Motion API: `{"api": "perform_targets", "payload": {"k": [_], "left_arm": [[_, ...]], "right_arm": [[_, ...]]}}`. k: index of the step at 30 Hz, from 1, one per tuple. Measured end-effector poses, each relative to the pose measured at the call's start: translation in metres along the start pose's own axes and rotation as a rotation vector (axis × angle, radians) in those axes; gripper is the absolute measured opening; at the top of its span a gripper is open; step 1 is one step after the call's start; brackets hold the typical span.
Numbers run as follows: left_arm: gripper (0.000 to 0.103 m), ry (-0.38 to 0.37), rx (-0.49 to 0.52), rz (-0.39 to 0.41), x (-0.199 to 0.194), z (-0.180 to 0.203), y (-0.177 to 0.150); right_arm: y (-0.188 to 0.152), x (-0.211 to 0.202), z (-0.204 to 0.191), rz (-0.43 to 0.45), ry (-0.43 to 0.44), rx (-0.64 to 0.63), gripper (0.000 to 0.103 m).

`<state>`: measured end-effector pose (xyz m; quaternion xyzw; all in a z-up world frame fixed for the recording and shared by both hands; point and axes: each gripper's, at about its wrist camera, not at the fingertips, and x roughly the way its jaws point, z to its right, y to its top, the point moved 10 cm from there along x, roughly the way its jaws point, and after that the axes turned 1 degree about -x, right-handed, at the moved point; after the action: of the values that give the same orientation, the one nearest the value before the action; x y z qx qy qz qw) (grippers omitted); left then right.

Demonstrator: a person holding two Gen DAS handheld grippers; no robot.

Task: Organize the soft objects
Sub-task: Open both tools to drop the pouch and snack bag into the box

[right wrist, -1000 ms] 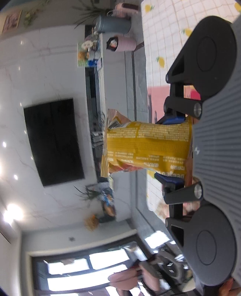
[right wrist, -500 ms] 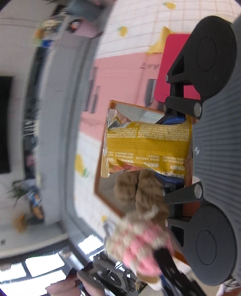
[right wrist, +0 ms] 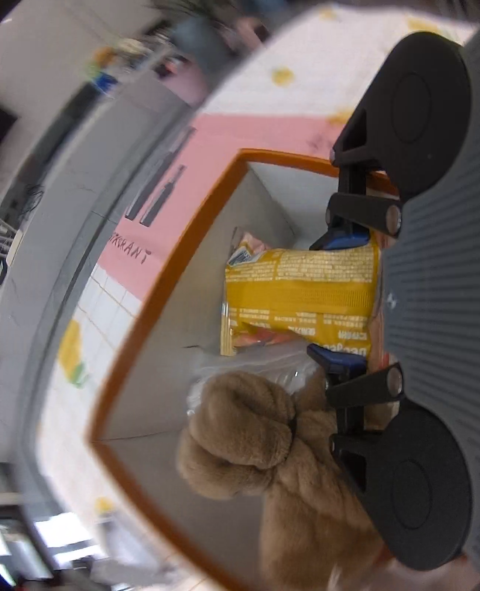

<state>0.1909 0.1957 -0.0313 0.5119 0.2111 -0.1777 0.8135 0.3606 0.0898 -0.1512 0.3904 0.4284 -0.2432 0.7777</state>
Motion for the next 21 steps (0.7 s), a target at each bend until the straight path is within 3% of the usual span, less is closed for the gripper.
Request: {"api": "perform_targets", "payload": {"k": [3,7,11,14,17,21], "left_arm": [[0.018,0.006,-0.009,-0.002,-0.001,-0.001,-0.001],[0.018,0.004,0.030,-0.026,-0.001,0.004,-0.004],[0.018,-0.059,0.094,-0.147,0.011,0.015,-0.024],[0.018,-0.031,0.118,-0.193,0.015,0.013,-0.035],[0.018,-0.105,0.103,-0.262,0.016,0.015,-0.044],[0.018,-0.185,0.190,-0.345,0.012,0.032,-0.061]], "right_arm": [[0.000,0.004,0.000,-0.013,-0.017,-0.033,0.051],[-0.010,0.013,-0.017,-0.057,-0.031,-0.167,0.049],[-0.015,0.026,-0.013,-0.092,0.058,-0.075,0.049],[-0.015,0.031,-0.003,-0.112,0.131,-0.027,0.048],[-0.014,0.037,-0.002,-0.134,0.147,-0.036,0.048],[-0.008,0.041,0.006,-0.169,0.162,-0.044,0.048]]}}
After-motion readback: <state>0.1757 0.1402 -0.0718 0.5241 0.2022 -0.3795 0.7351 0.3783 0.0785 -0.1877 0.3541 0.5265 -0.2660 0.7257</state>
